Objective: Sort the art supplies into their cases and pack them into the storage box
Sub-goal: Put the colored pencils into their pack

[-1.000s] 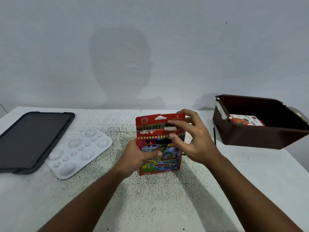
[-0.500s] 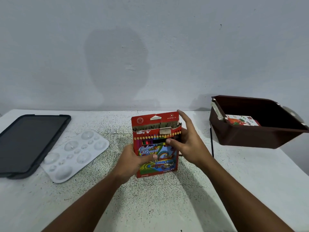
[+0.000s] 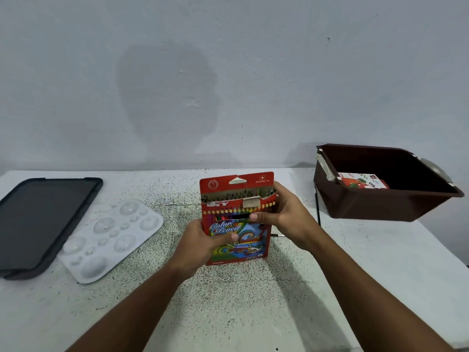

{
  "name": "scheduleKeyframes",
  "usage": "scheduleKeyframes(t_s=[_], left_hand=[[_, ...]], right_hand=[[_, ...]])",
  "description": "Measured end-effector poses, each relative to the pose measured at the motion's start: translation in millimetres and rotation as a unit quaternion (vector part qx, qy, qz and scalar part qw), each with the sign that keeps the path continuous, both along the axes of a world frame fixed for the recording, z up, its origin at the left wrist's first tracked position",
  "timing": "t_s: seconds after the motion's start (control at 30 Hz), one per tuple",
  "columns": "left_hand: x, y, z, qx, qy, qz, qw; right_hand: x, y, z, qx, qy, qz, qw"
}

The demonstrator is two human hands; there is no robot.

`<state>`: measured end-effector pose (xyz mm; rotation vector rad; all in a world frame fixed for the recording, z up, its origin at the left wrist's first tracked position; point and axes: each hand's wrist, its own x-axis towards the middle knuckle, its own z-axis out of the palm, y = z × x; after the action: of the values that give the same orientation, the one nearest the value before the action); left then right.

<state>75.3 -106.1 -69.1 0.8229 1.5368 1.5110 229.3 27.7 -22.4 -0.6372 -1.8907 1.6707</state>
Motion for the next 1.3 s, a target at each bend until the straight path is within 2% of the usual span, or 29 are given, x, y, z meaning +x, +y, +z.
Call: scheduleKeyframes(t_s=[0.3,0.47,0.67,0.73,0.8,0.9,0.97,1.1,1.3], left_hand=[[-4,-4,-6,0.001,0.008,-0.031,0.999],[-8,0,-3,-0.009,0.01,-0.023,1.0],[-12,4,-3,-0.01,0.019,-0.026,0.999],[-11,5,-9,-0.022,-0.001,-0.021,1.0],[-8,9,-11,-0.025,-0.059,-0.004,0.998],[2,30,2,0.024,-0.189,0.046,0.981],[15,58,19,0.062,-0.227,0.095,0.967],[47,128,54,0.102,-0.232,0.159,0.954],[113,227,90,0.114,-0.135,0.086,0.981]], right_hand=[[1,-2,-5,0.007,-0.019,-0.064,0.998],[1,1,1,-0.007,-0.021,-0.053,0.998],[1,8,8,-0.023,0.02,-0.133,0.991],[5,12,12,-0.053,0.053,-0.167,0.983],[11,19,17,-0.078,0.085,-0.201,0.973],[23,41,30,-0.104,0.109,-0.233,0.961],[37,66,41,-0.123,0.112,-0.234,0.958],[84,122,72,-0.123,0.065,-0.242,0.96],[175,218,95,-0.087,-0.075,-0.244,0.963]])
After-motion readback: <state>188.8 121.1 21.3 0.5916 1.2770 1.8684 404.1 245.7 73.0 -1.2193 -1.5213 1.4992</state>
